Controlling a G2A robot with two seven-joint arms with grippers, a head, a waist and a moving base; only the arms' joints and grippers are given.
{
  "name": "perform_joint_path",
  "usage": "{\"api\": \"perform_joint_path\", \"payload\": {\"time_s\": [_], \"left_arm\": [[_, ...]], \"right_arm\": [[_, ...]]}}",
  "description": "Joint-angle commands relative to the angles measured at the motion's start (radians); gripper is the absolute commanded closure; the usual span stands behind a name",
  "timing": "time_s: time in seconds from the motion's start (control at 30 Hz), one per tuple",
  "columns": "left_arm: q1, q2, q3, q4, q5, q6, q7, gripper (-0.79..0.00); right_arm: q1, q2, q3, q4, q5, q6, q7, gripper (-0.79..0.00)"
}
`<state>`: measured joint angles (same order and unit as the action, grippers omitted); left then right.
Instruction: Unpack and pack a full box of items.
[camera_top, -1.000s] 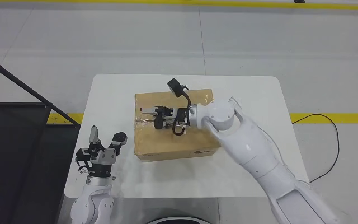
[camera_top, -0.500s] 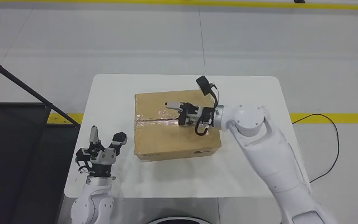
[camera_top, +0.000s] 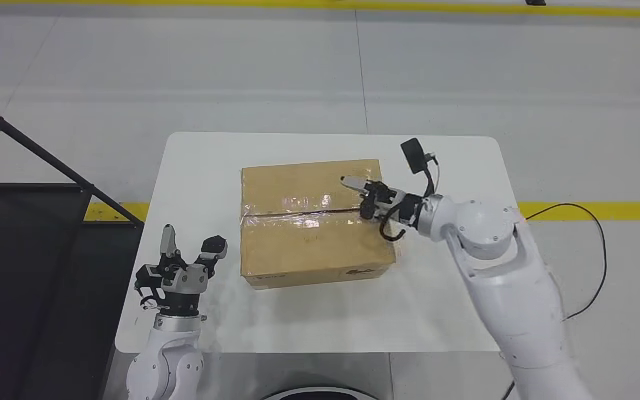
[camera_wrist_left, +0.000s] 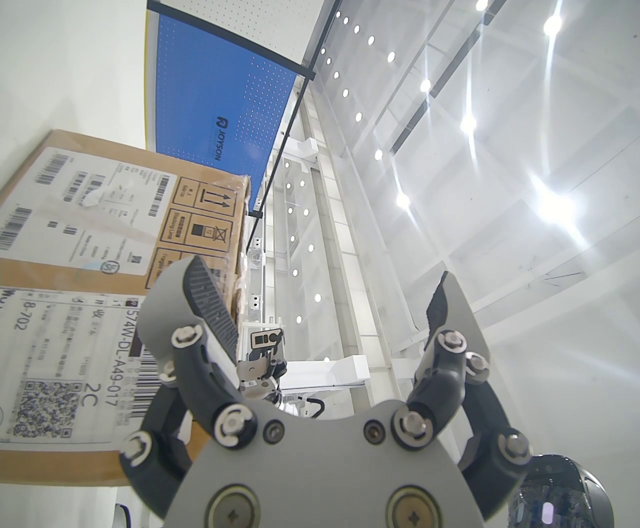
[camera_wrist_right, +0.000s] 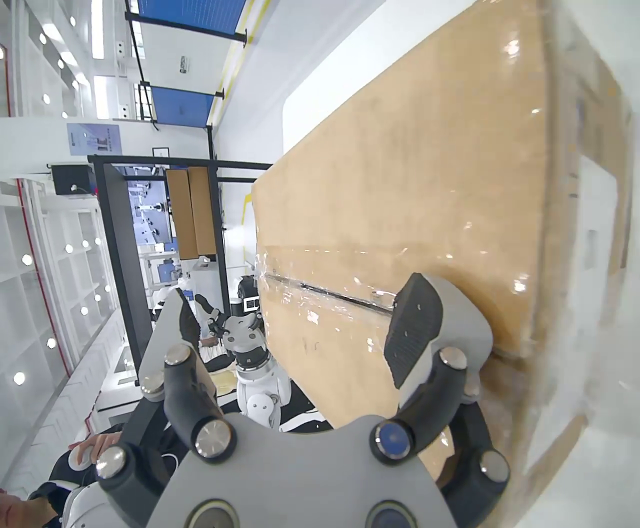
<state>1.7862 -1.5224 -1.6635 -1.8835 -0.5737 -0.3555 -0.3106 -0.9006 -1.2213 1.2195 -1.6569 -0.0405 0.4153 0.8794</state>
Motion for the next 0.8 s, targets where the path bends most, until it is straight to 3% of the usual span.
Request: {"api": "perform_joint_path", "payload": {"time_s": [0.0,0.4,0.77], "left_arm": [[0.000,0.000,0.000,0.000,0.000,0.000,0.000,-0.785],[0.000,0.000,0.000,0.000,0.000,0.000,0.000,-0.785],[0.000,0.000,0.000,0.000,0.000,0.000,0.000,-0.785]], "right_arm": [[-0.019,0.007,0.030,-0.008,-0.003,0.002,-0.002,-0.785],[-0.102,0.031,0.145,0.009,0.056,-0.034,-0.010,-0.785],[-0.120,0.033,0.154,0.009,0.133,-0.122,-0.052,-0.785]]}}
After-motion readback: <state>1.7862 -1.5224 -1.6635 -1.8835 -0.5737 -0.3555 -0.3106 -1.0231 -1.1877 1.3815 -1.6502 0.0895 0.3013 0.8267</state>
